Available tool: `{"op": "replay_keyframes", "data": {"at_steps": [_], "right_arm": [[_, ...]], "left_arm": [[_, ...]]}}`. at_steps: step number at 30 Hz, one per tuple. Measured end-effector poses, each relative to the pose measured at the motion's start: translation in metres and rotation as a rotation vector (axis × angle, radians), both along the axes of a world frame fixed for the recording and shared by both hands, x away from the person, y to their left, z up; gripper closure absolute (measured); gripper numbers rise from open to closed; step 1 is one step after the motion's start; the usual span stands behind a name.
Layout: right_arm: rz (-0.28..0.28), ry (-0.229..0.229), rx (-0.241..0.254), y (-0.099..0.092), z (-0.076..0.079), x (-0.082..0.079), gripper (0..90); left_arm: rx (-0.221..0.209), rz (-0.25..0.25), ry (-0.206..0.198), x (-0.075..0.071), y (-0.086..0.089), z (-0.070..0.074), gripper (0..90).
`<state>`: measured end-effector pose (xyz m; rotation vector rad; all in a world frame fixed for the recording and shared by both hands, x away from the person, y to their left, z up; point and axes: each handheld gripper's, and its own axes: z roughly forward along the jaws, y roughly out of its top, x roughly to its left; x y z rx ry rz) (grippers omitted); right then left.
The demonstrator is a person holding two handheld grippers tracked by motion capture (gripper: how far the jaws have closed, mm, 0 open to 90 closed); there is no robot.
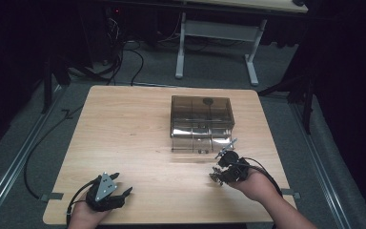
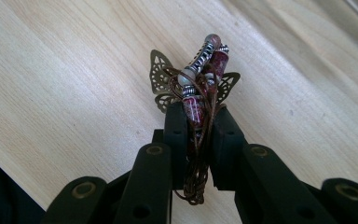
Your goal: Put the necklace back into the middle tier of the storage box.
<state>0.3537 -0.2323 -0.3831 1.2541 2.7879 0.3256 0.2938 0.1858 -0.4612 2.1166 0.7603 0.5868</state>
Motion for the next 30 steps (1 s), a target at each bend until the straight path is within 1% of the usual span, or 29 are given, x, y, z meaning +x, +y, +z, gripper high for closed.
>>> {"op": "replay_keyframes", "data": {"at_steps": [4, 5, 8, 10, 11, 12, 13, 14, 16, 18, 19, 20, 28, 29, 30], "right_arm": [[-0.006, -0.002, 0.004, 0.001, 0.005, 0.003, 79.7], [0.003, -0.010, 0.006, 0.000, 0.006, 0.004, 79.6], [-0.006, -0.014, 0.013, 0.000, 0.011, 0.008, 79.6], [-0.015, -0.025, 0.023, 0.000, 0.014, 0.011, 79.7], [-0.009, -0.030, 0.028, 0.000, 0.016, 0.013, 79.6], [-0.026, -0.030, 0.029, 0.001, 0.018, 0.014, 79.6], [-0.031, -0.031, 0.030, 0.001, 0.020, 0.015, 79.6], [-0.015, -0.043, 0.031, 0.001, 0.021, 0.017, 79.6], [-0.011, -0.046, 0.028, 0.003, 0.024, 0.020, 79.6], [-0.015, -0.047, 0.032, 0.005, 0.027, 0.023, 79.6], [-0.025, -0.048, 0.024, 0.006, 0.029, 0.024, 79.6], [-0.007, -0.059, 0.023, 0.007, 0.030, 0.026, 79.6], [0.000, -0.079, 0.025, 0.017, 0.043, 0.041, 79.6], [-0.005, -0.075, 0.031, 0.018, 0.045, 0.042, 79.6], [0.002, -0.076, 0.030, 0.019, 0.046, 0.045, 79.6]], "left_arm": [[-0.003, 0.001, 0.002, 0.000, 0.000, 0.000, 30.4], [-0.003, 0.001, 0.002, 0.000, 0.000, 0.000, 30.4], [-0.006, 0.002, 0.000, 0.000, 0.000, 0.000, 30.4], [-0.005, 0.001, 0.000, 0.000, 0.000, 0.000, 30.4], [-0.006, 0.001, -0.002, 0.000, 0.000, 0.000, 30.3], [-0.006, 0.002, -0.003, 0.000, 0.000, 0.000, 30.3], [-0.006, 0.002, -0.003, 0.000, 0.000, 0.000, 30.3], [-0.007, 0.002, -0.002, 0.000, 0.000, 0.000, 30.3], [-0.007, 0.001, 0.001, 0.000, 0.000, 0.000, 30.2], [-0.006, 0.001, 0.000, 0.000, 0.001, 0.000, 30.2], [-0.006, 0.001, 0.000, 0.000, 0.001, 0.000, 30.2], [-0.006, 0.001, 0.001, 0.000, 0.001, 0.000, 30.2], [-0.006, -0.001, 0.001, 0.000, 0.001, 0.000, 30.2], [-0.006, -0.001, 0.001, 0.000, 0.001, 0.000, 30.2], [-0.006, -0.002, 0.000, 0.000, 0.001, 0.000, 30.2]]}}
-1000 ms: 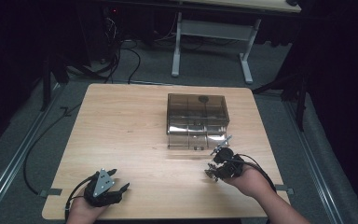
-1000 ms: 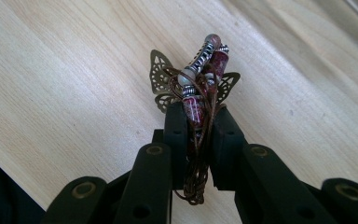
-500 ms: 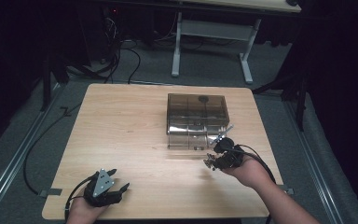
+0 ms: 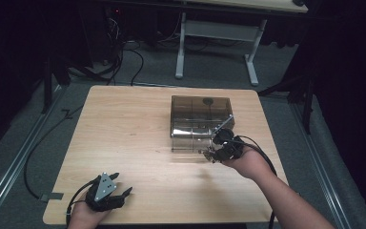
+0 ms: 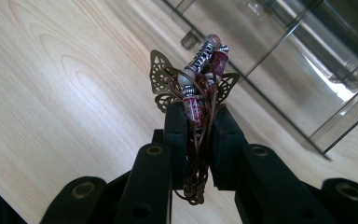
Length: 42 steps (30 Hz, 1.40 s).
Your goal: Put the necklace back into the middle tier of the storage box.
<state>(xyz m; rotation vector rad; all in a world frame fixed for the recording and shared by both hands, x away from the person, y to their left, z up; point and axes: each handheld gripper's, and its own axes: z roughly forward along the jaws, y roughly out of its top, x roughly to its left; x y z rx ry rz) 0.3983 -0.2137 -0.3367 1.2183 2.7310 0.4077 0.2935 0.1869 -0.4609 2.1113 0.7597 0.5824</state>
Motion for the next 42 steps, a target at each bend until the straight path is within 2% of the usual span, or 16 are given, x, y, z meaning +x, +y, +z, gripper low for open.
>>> {"op": "replay_keyframes", "data": {"at_steps": [9, 14, 18, 20, 22, 23, 26, 29, 30, 34, 37, 42], "right_arm": [[0.000, -0.004, -0.009, 0.009, 0.007, 0.017, 79.6], [0.008, -0.021, -0.012, 0.014, 0.014, 0.027, 79.7], [-0.016, -0.019, -0.011, 0.018, 0.018, 0.034, 79.6], [0.008, -0.037, -0.015, 0.019, 0.019, 0.040, 79.6], [-0.019, -0.026, -0.017, 0.022, 0.019, 0.043, 79.6], [0.005, -0.038, -0.017, 0.022, 0.018, 0.046, 79.6], [-0.024, -0.029, -0.024, 0.024, 0.014, 0.051, 79.6], [-0.004, -0.036, -0.034, 0.024, 0.008, 0.060, 79.7], [-0.026, -0.025, -0.037, 0.025, 0.006, 0.060, 79.6], [-0.005, -0.024, -0.050, 0.026, -0.004, 0.065, 79.6], [-0.021, -0.004, -0.055, 0.027, -0.010, 0.065, 79.6], [-0.001, 0.007, -0.060, 0.027, -0.017, 0.068, 79.6]], "left_arm": [[-0.003, -0.002, 0.002, 0.000, 0.000, 0.000, 30.2], [-0.001, -0.004, 0.002, 0.000, 0.000, 0.000, 30.2], [-0.002, -0.005, 0.002, 0.000, 0.000, 0.000, 30.2], [-0.002, -0.007, 0.003, 0.000, 0.000, 0.000, 30.1], [-0.002, -0.007, 0.003, 0.000, 0.000, 0.000, 30.1], [-0.005, -0.007, 0.003, 0.000, 0.000, 0.000, 30.1], [-0.002, -0.009, 0.004, 0.000, 0.000, 0.000, 30.1], [-0.004, -0.009, 0.005, 0.000, 0.000, 0.000, 30.1], [-0.004, -0.010, 0.005, 0.000, 0.000, 0.000, 30.1], [-0.007, -0.010, 0.006, 0.000, 0.000, 0.000, 30.0], [-0.005, -0.011, 0.007, 0.000, 0.000, 0.000, 30.0], [-0.005, -0.013, 0.007, 0.000, 0.000, 0.000, 30.0]]}}
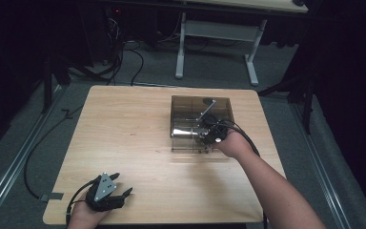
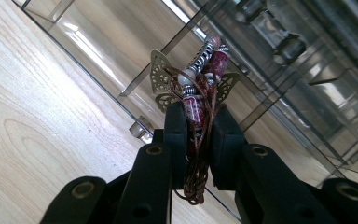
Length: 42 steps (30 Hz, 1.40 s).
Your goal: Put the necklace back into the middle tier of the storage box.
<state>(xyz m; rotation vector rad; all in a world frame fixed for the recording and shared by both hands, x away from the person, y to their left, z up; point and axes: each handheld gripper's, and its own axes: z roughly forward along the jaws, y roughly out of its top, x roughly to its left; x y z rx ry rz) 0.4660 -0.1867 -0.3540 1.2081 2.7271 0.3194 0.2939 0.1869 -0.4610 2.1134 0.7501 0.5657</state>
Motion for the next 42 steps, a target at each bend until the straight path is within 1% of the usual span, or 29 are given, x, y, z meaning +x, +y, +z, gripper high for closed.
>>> {"op": "replay_keyframes", "data": {"at_steps": [1, 2, 3, 4, 5, 6, 7, 10, 12, 13, 15, 17, 18, 19, 21, 22, 23, 25, 27, 28, 29, 31, 32, 33, 34, 37, 39, 40, 42], "right_arm": [[0.006, 0.002, 0.001, 0.000, -0.001, 0.000, 79.6], [-0.003, 0.008, 0.000, 0.001, -0.002, -0.001, 79.6], [0.008, 0.007, 0.000, 0.001, -0.003, 0.000, 79.6], [-0.002, 0.015, 0.001, 0.001, -0.004, -0.001, 79.6], [0.001, 0.017, 0.002, 0.000, -0.005, -0.001, 79.5], [-0.015, 0.025, -0.001, 0.001, -0.005, -0.002, 79.6], [0.000, 0.019, -0.001, 0.000, -0.006, -0.001, 79.5], [-0.013, 0.030, -0.009, 0.000, -0.008, -0.002, 79.4], [0.007, 0.030, -0.006, -0.001, -0.010, 0.000, 79.4], [0.004, 0.028, -0.011, -0.001, -0.011, 0.001, 79.4], [-0.009, 0.040, -0.007, 0.001, -0.013, 0.002, 79.3], [0.004, 0.043, -0.015, 0.001, -0.016, 0.005, 79.2], [-0.003, 0.044, -0.016, 0.001, -0.018, 0.005, 79.1], [0.002, 0.044, -0.016, 0.001, -0.019, 0.007, 79.0], [-0.017, 0.060, -0.019, 0.002, -0.022, 0.010, 78.8], [-0.006, 0.054, -0.020, 0.002, -0.023, 0.011, 78.7], [-0.021, 0.064, -0.021, 0.003, -0.025, 0.012, 78.1], [-0.011, 0.065, -0.021, 0.003, -0.028, 0.014, 76.6], [-0.027, 0.081, -0.021, 0.004, -0.029, 0.014, 73.8], [-0.034, 0.086, -0.020, 0.004, -0.028, 0.014, 72.2], [-0.021, 0.078, -0.014, 0.003, -0.028, 0.015, 69.9], [-0.031, 0.077, 0.001, 0.003, -0.024, 0.014, 64.4], [-0.056, 0.081, 0.009, 0.003, -0.020, 0.013, 63.2], [-0.043, 0.068, 0.015, 0.001, -0.017, 0.012, 61.9], [-0.047, 0.063, 0.020, 0.000, -0.013, 0.011, 61.0], [-0.052, 0.041, 0.042, -0.007, -0.001, 0.007, 60.2], [-0.075, 0.035, 0.049, -0.011, 0.004, 0.002, 60.2], [-0.060, 0.026, 0.048, -0.015, 0.005, 0.001, 60.5], [-0.085, 0.035, 0.054, -0.019, 0.006, -0.003, 61.2]], "left_arm": [[0.000, 0.000, 0.000, 0.000, 0.000, 0.000, 30.0], [0.001, 0.000, 0.000, 0.000, 0.000, 0.000, 30.0], [0.001, -0.001, 0.000, 0.000, 0.000, 0.000, 30.0], [0.001, -0.001, 0.000, 0.000, 0.000, 0.000, 30.0], [0.001, -0.001, 0.000, 0.000, 0.000, 0.000, 30.0], [0.001, -0.001, 0.000, 0.000, 0.000, 0.000, 30.0], [0.001, -0.001, 0.000, 0.000, 0.000, 0.000, 30.0], [0.002, 0.000, 0.000, 0.000, 0.000, 0.000, 30.0], [0.002, 0.000, -0.001, 0.000, 0.000, 0.000, 30.0], [0.002, 0.001, -0.001, 0.000, 0.000, 0.000, 30.0], [0.003, 0.003, -0.001, 0.000, 0.000, 0.000, 30.0], [0.002, 0.004, -0.003, -0.001, 0.000, 0.000, 30.0], [0.003, 0.004, -0.003, -0.001, 0.000, 0.000, 30.0], [0.002, 0.004, -0.003, -0.001, 0.000, 0.000, 30.0], [0.002, 0.003, -0.003, -0.001, 0.000, 0.000, 30.0], [0.003, 0.004, -0.003, -0.001, 0.000, 0.000, 30.0], [0.003, 0.003, -0.003, -0.001, 0.000, 0.000, 29.9], [0.003, 0.003, -0.003, -0.001, 0.000, 0.000, 30.0], [0.002, 0.002, -0.002, -0.001, 0.000, 0.000, 29.9], [0.002, 0.001, -0.002, -0.001, 0.000, 0.000, 30.0], [0.002, 0.001, -0.002, -0.001, 0.000, 0.000, 30.0], [0.002, 0.001, -0.001, 0.000, 0.000, 0.000, 29.9], [0.002, 0.001, -0.002, -0.001, 0.000, 0.000, 30.0], [0.003, 0.001, -0.002, 0.000, 0.000, 0.000, 30.0], [0.003, 0.000, -0.002, 0.000, 0.000, 0.000, 30.0], [0.004, 0.001, -0.001, 0.000, -0.001, 0.000, 30.0], [0.005, 0.002, -0.002, 0.000, -0.001, 0.000, 30.0], [0.007, 0.001, -0.003, 0.000, -0.001, 0.000, 30.0], [0.009, 0.001, -0.002, 0.000, -0.001, 0.000, 30.0]]}}
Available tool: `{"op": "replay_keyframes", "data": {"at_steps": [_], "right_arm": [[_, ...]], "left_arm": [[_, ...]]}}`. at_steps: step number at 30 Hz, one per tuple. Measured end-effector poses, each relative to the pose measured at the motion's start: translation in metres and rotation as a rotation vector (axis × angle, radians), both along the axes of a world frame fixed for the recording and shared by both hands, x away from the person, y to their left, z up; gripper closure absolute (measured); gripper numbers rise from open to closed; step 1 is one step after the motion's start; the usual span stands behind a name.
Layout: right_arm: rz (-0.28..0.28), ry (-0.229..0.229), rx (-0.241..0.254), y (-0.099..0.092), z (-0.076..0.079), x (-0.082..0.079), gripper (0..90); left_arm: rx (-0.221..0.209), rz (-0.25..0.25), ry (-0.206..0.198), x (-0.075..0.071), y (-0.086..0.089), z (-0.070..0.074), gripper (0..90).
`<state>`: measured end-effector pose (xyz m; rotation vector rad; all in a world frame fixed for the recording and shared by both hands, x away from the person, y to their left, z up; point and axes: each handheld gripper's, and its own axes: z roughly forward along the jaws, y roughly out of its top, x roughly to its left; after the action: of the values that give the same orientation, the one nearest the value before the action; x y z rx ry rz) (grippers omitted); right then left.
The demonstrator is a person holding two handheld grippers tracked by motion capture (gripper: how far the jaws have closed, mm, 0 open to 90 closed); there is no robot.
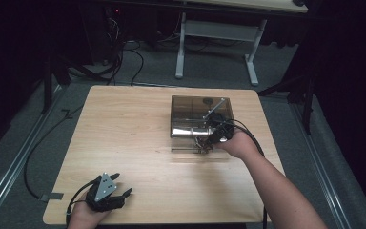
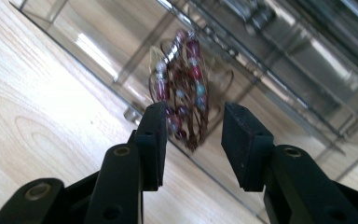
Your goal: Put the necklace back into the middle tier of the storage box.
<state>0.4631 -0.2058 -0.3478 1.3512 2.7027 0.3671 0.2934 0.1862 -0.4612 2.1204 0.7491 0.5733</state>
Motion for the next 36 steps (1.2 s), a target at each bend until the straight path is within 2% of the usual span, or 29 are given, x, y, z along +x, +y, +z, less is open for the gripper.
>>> {"op": "replay_keyframes", "data": {"at_steps": [3, 6, 8, 10, 13, 19, 20, 22, 24, 25, 29, 36], "right_arm": [[0.002, 0.000, 0.008, -0.005, -0.003, -0.002, 64.8], [-0.009, 0.013, 0.004, -0.002, -0.009, -0.003, 71.3], [0.017, -0.001, -0.016, 0.000, -0.013, 0.000, 79.9], [0.013, -0.006, -0.030, 0.003, -0.018, 0.002, 85.9], [-0.006, -0.002, -0.051, 0.008, -0.025, 0.005, 87.9], [-0.015, -0.028, -0.056, 0.011, -0.036, 0.012, 87.8], [-0.042, -0.017, -0.051, 0.012, -0.035, 0.012, 87.7], [-0.027, -0.026, -0.053, 0.010, -0.035, 0.013, 85.7], [-0.041, -0.009, -0.042, 0.011, -0.034, 0.011, 80.7], [-0.020, -0.021, -0.042, 0.011, -0.033, 0.011, 79.1], [-0.025, -0.032, -0.031, 0.010, -0.025, 0.005, 71.3], [-0.034, -0.058, 0.026, -0.004, -0.009, -0.020, 66.6]], "left_arm": [[0.004, 0.000, 0.002, 0.000, 0.000, 0.000, 30.1], [-0.001, 0.002, -0.001, 0.000, 0.000, 0.000, 30.0], [0.000, 0.003, -0.002, 0.000, 0.000, 0.000, 30.1], [-0.001, 0.002, -0.002, 0.000, 0.000, 0.000, 30.0], [-0.001, 0.000, 0.001, 0.000, 0.000, 0.000, 30.0], [-0.005, -0.001, 0.001, 0.000, 0.000, 0.000, 30.0], [-0.005, -0.002, 0.001, 0.000, 0.000, 0.000, 30.0], [-0.005, -0.002, 0.003, 0.000, 0.000, 0.000, 30.0], [-0.004, -0.004, 0.002, 0.000, 0.000, 0.000, 30.0], [-0.005, -0.004, 0.003, 0.000, 0.000, 0.000, 30.0], [-0.002, -0.006, 0.002, 0.000, 0.000, 0.000, 30.0], [-0.005, 0.000, 0.004, 0.000, 0.000, 0.000, 30.0]]}}
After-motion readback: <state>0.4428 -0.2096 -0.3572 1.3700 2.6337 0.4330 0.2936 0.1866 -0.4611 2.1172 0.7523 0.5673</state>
